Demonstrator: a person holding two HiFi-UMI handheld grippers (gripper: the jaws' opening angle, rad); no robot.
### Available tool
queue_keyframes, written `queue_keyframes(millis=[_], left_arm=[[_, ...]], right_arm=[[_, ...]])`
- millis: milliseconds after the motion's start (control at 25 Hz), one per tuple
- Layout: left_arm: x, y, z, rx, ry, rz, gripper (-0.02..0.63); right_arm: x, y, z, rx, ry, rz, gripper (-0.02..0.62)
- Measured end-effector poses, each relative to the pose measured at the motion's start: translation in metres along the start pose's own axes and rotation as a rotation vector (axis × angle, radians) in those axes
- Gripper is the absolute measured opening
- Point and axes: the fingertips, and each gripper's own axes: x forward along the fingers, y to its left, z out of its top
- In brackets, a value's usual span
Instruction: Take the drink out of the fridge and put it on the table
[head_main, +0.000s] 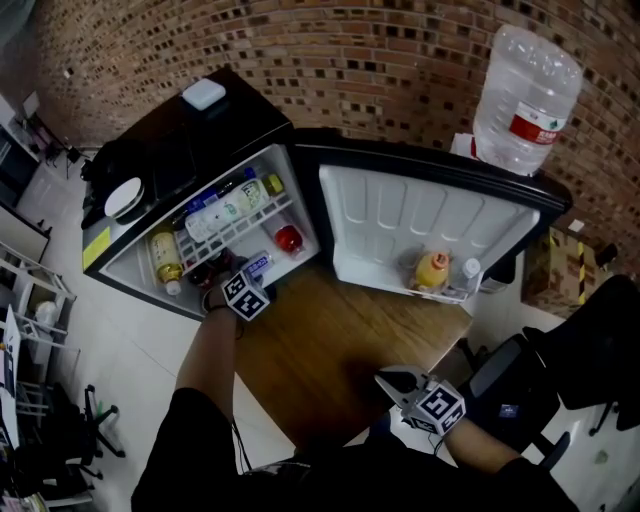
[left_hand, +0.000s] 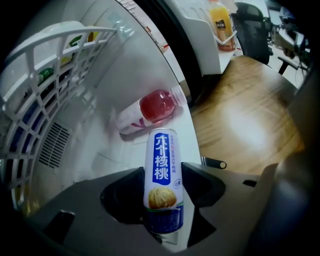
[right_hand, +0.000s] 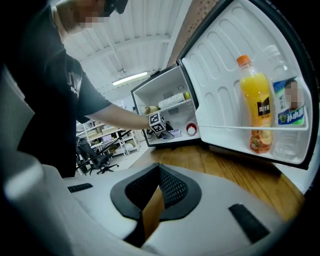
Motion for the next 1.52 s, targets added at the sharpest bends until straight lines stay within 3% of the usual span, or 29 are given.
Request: queue_keyframes(millis=[120, 280, 720, 1160, 1520], left_arm=[[-0.004, -0.001, 0.003, -0.010, -0.025, -0.001, 0.233], [-0.013, 0.002, 0.010, -0.085, -0.089, -0.004, 0.230], [-0.074, -0.002, 0.052, -0.266, -0.372, -0.033, 0.230], [-0.143, -0.077, 0.076, -0.510, -0.666, -0.182, 0.230], [-0.184, -0.141, 0.080, -0.652, -0.903, -0.290, 0.230]], right_arm=[[0.004, -0.001, -0.001, 0.001, 0.002, 0.001, -0.014], [0.009, 0.003, 0.004, 0.003, -0.010, 0.009, -0.014], [0.011, -0.001, 0.012, -0.006, -0.038, -0.018, -0.014], [0.014, -0.006, 0.034, -0.029, -0.094, -0.037, -0.014], [0.023, -0.007, 0.038, -0.038, -0.140, -0.054, -0.014]])
